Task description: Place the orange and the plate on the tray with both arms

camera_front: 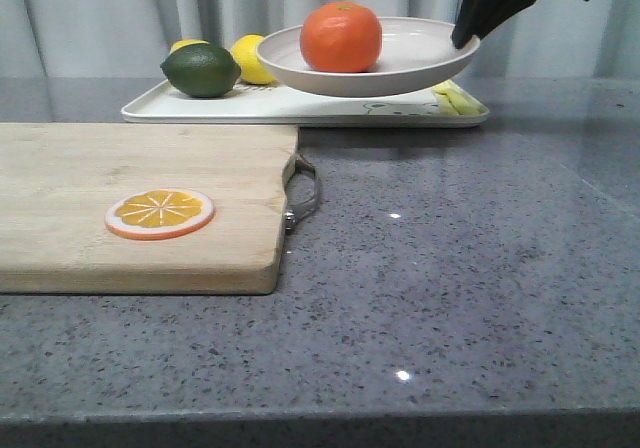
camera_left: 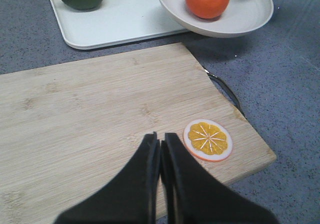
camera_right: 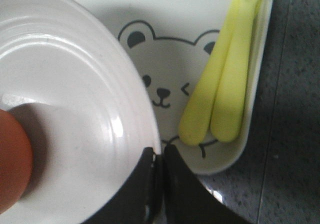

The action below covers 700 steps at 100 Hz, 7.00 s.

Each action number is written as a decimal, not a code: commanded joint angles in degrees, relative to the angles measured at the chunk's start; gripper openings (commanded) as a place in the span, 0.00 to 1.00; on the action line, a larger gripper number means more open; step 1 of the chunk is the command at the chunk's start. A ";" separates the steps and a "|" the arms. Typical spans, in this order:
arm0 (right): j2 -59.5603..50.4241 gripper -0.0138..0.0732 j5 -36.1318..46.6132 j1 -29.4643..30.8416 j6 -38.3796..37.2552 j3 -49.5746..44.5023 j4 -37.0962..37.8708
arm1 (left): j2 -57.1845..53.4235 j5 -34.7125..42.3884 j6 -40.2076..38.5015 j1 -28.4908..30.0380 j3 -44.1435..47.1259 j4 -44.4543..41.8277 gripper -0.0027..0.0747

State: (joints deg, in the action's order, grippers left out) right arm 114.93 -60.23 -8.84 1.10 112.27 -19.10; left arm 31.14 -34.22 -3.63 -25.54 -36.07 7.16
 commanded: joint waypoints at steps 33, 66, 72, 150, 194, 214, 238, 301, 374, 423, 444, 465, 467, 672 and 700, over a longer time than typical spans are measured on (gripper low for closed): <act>11.82 0.08 -0.51 0.37 0.37 23.54 -4.96 | 0.14 4.49 -0.52 0.21 -1.62 0.21 0.01; 15.61 0.08 4.32 1.07 -0.75 26.67 -4.96 | 0.14 4.49 -0.52 0.21 -1.62 0.21 0.01; 15.98 0.08 4.95 1.55 -1.10 26.67 -5.11 | 0.14 4.49 -0.52 0.21 -1.62 0.21 0.01; 17.90 0.32 5.33 2.21 -1.42 26.67 -5.83 | 0.14 4.49 -0.52 0.21 -1.62 0.21 0.01; 12.86 0.12 -1.04 2.28 -1.10 26.70 0.67 | 0.14 4.39 -0.52 0.21 -1.62 2.37 0.01; 9.35 0.08 -6.13 2.28 -1.10 26.63 1.47 | 0.14 4.39 -0.52 0.21 -1.62 2.37 0.01; 1.86 0.08 -7.18 2.28 -1.10 21.28 1.47 | 0.14 4.39 -0.52 0.21 -1.62 2.37 0.01; -32.39 0.08 8.18 0.25 2.27 -19.56 1.85 | 0.14 4.51 -0.52 0.21 -1.62 2.02 0.01; -70.41 0.08 34.05 0.25 4.43 -61.99 10.52 | 0.14 7.03 0.10 0.21 -1.62 1.59 0.01; -89.23 0.08 47.46 0.25 4.43 -86.96 10.99 | -2.64 7.50 0.19 0.21 -0.30 -0.23 0.01; -94.80 0.08 49.33 0.25 4.43 -92.45 11.01 | -9.91 8.99 0.19 0.21 4.33 -0.31 0.01; -97.36 0.08 50.82 0.25 4.43 -94.38 10.95 | -15.12 8.75 0.19 0.21 6.79 -0.31 0.01; -97.36 0.08 50.81 0.25 4.43 -94.38 10.80 | -15.26 8.75 0.19 0.21 6.79 -0.31 0.01; -97.36 0.08 49.84 0.25 4.43 -94.38 10.59 | -27.00 30.29 -0.33 31.69 30.39 -0.45 0.01; -97.36 0.08 49.84 0.25 4.43 -94.38 10.59 | -31.44 32.84 -0.33 31.56 36.18 -2.44 0.01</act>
State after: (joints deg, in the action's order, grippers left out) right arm 17.35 -14.77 -8.70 5.23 16.38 -8.51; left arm 0.37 -7.54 -3.45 6.06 -0.04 5.24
